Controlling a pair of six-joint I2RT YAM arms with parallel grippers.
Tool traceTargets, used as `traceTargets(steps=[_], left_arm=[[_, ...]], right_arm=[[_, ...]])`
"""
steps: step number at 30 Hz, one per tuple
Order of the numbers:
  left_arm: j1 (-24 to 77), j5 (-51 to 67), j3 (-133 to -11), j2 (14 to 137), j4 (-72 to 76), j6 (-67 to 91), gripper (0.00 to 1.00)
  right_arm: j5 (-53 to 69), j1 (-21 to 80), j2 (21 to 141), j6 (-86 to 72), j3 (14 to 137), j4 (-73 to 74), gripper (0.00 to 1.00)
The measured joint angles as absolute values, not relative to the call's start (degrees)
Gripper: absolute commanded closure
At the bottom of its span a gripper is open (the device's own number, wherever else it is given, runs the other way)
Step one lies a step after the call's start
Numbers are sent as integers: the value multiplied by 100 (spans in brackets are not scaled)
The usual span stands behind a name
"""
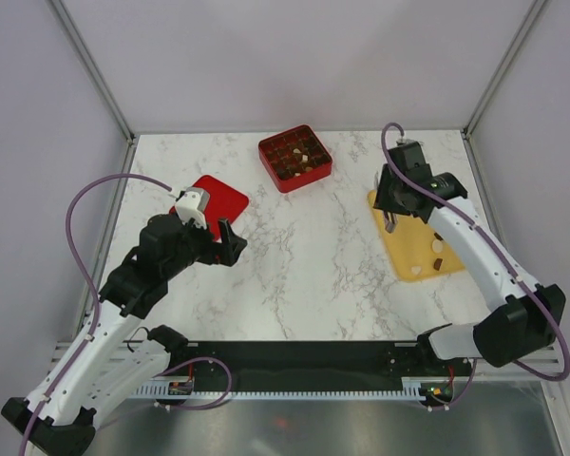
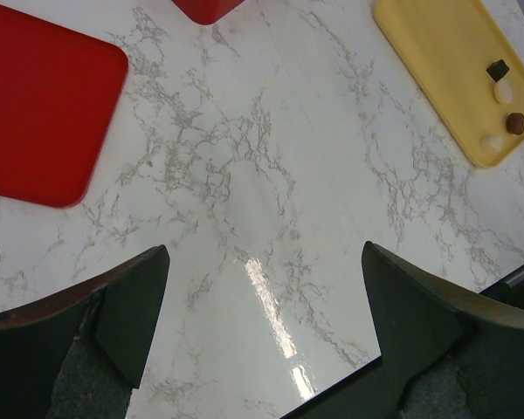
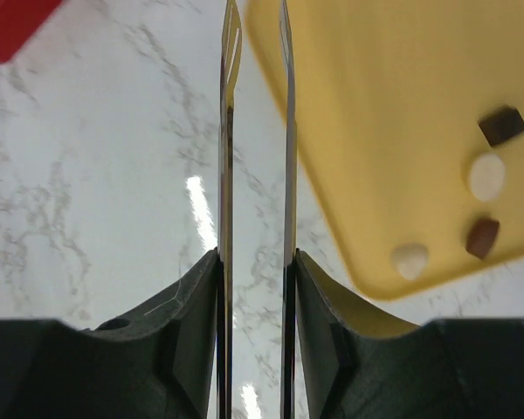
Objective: Pack the chocolate
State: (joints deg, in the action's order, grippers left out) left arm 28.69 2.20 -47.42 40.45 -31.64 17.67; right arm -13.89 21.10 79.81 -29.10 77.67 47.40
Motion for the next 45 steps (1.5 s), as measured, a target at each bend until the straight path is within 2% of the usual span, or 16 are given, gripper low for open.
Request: traceTargets(steps=[6, 15, 32, 45], left_arm=[[2869, 314, -4742, 4029, -3162, 1767, 0], [2869, 344, -4742, 4027, -3164, 1767, 0], [2869, 357, -4742, 4003, -3162, 1769, 0], [2869, 357, -4742, 4003, -3164, 1767, 0]], right_arm=[[-1356, 1474, 7074, -3179, 6659, 5704, 53], [-1181, 1321, 6222, -3385, 5953, 6375, 48], [-1219, 1288, 5986, -3688, 5441, 6670, 43], [-1031, 1284, 5758, -3846, 5133, 6676, 46]])
